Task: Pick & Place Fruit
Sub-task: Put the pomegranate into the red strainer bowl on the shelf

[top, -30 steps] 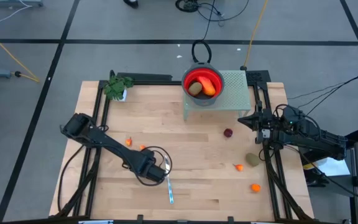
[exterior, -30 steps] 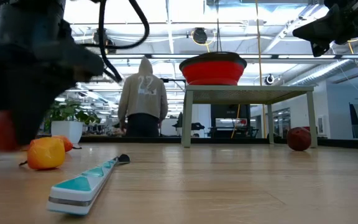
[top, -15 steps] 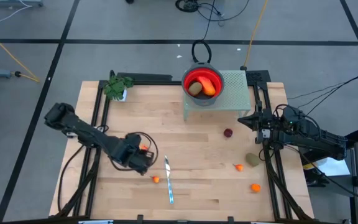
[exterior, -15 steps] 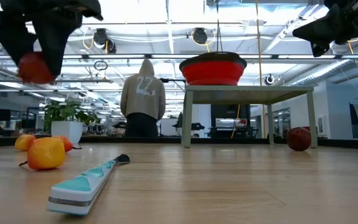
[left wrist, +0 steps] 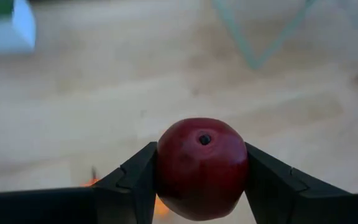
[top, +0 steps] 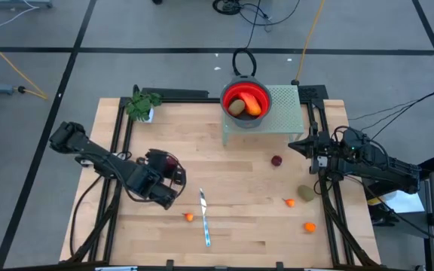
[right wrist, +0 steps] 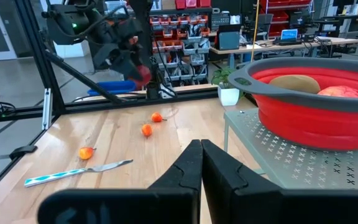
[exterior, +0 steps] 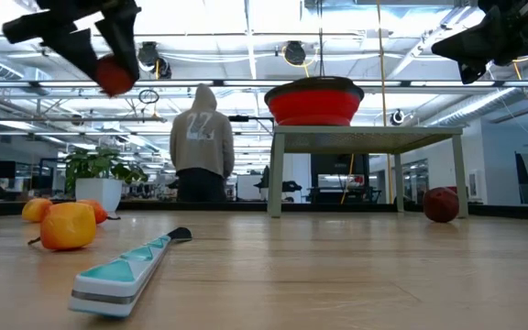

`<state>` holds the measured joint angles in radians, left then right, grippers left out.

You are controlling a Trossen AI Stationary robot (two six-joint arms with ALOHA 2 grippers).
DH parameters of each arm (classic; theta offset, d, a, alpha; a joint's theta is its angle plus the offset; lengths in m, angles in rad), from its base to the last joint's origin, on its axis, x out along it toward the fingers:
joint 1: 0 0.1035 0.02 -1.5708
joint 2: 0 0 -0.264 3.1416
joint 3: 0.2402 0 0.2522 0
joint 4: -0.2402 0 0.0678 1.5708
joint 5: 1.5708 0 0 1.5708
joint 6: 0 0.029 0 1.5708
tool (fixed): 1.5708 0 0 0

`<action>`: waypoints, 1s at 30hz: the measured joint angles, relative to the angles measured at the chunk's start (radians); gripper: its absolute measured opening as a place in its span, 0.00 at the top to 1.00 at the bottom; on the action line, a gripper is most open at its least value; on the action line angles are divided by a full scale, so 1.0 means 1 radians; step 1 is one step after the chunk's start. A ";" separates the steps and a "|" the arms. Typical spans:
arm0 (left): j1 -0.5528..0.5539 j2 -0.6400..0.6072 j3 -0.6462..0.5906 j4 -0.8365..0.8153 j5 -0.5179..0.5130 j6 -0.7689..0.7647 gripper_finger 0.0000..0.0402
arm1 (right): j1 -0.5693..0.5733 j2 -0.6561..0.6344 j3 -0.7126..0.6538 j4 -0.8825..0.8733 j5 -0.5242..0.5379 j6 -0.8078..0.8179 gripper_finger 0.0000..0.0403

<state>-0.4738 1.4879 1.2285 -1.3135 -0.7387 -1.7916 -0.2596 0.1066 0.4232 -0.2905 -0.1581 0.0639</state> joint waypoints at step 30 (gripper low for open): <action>0.035 0.000 0.000 -0.052 -0.501 0.097 0.54 | 0.000 0.000 0.000 0.000 0.000 -0.001 1.00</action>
<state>-0.4390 1.4879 1.2285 -1.3657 -1.2394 -1.6947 -0.2596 0.1066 0.4232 -0.2905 -0.1581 0.0628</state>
